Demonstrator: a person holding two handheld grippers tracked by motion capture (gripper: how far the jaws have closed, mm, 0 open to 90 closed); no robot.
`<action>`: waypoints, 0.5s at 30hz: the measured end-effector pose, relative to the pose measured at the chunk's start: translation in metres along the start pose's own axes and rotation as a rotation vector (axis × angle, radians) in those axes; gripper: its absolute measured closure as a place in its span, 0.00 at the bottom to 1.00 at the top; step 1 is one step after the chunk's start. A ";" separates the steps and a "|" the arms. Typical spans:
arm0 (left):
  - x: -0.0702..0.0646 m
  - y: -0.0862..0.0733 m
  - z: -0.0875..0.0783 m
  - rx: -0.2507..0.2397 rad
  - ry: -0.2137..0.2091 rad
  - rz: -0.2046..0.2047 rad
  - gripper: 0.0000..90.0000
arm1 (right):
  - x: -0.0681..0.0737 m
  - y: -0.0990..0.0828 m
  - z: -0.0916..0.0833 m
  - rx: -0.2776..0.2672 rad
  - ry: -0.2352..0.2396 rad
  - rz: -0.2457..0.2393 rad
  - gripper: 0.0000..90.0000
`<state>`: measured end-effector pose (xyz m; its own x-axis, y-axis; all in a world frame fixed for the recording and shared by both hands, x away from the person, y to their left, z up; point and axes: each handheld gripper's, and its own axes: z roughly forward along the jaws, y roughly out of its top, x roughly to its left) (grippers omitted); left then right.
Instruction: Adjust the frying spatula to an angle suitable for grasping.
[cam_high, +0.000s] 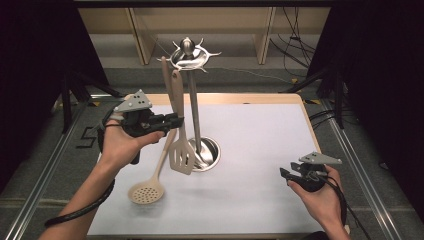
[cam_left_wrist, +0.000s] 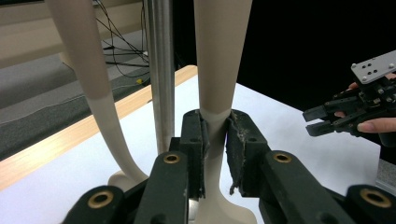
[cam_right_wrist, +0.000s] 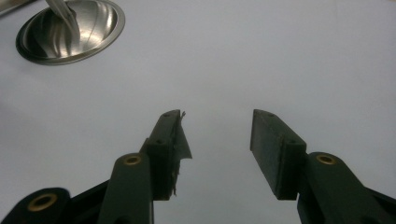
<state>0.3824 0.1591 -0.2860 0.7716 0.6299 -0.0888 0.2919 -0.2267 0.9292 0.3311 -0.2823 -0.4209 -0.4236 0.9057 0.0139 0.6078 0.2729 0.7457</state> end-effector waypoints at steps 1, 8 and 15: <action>0.000 0.000 0.000 -0.001 0.001 0.000 0.85 | 0.000 0.000 0.000 -0.001 -0.003 -0.002 0.59; 0.000 -0.001 0.000 -0.009 0.007 0.002 0.85 | 0.003 -0.001 0.000 0.011 0.007 0.034 0.59; 0.000 -0.002 -0.001 -0.019 0.005 0.001 0.84 | 0.001 -0.002 0.001 -0.008 -0.003 0.004 0.58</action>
<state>0.3816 0.1606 -0.2876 0.7691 0.6333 -0.0863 0.2805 -0.2131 0.9359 0.3306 -0.2820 -0.4233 -0.4195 0.9076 0.0147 0.6042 0.2671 0.7507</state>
